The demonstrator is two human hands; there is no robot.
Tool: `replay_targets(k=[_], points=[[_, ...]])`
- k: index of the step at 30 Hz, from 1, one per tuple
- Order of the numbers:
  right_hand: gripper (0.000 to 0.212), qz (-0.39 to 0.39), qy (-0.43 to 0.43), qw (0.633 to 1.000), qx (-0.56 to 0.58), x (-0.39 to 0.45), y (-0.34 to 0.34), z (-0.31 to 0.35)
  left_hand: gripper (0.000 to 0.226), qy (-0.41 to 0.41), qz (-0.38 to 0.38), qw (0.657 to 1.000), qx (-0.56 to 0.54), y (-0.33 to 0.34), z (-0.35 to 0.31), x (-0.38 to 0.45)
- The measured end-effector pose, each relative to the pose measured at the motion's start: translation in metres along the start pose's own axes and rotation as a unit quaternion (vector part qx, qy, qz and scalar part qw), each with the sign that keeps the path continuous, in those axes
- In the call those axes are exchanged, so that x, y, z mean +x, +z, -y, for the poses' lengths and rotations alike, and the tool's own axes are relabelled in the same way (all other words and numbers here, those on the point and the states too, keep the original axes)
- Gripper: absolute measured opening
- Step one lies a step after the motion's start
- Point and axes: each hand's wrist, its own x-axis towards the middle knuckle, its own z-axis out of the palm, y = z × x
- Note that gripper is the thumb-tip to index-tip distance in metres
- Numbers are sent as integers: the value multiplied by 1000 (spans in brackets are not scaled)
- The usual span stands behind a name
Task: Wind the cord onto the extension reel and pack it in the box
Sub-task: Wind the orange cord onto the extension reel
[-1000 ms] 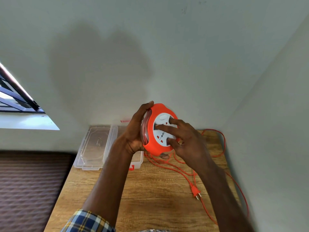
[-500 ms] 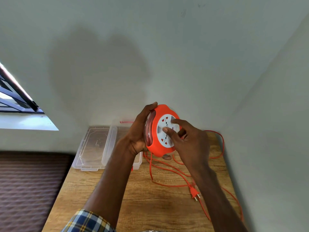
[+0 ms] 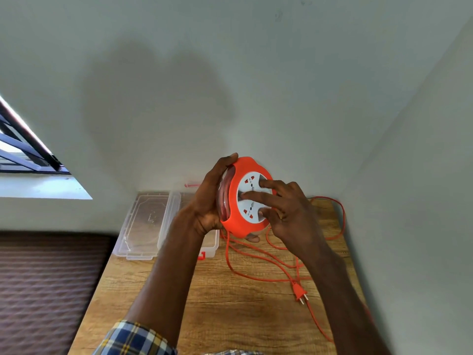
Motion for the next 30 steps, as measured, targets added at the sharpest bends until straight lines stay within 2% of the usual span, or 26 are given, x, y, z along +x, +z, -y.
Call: replay_targets(k=[4,7,10,14,16,19,22,25,27,30], points=[[52,-49,46,998,-18,-2,4,6,62,0,17,1000,7,4,0,0],[58,-114,126,984,61,-3,8,17,62,10,15,1000,4,7,1,2],[63,-107,153,978,88,0,7,20,64,14,12,1000,-6,5,4,1],[61,-85,123,988,47,-1,5,18,64,10,32,999,-9,5,3,1],[54,-76,103,991,28,-1,5,15,66,-3,56,998,-6,5,1,-1],[42,-56,27,996,58,1,-2,3,69,-13,48,999,-1,2,0,-2],[59,-3,-62,995,78,-1,-8,-8,68,-20,56,998,1,-1,2,-2],[75,36,-70,996,46,-2,-7,-10,61,-15,84,996,5,-2,3,-1],[77,36,-68,996,34,-2,-6,-10,64,-23,100,995,8,-1,3,-1],[75,14,-67,998,6,-3,-5,-10,63,-18,64,998,8,-2,4,1]])
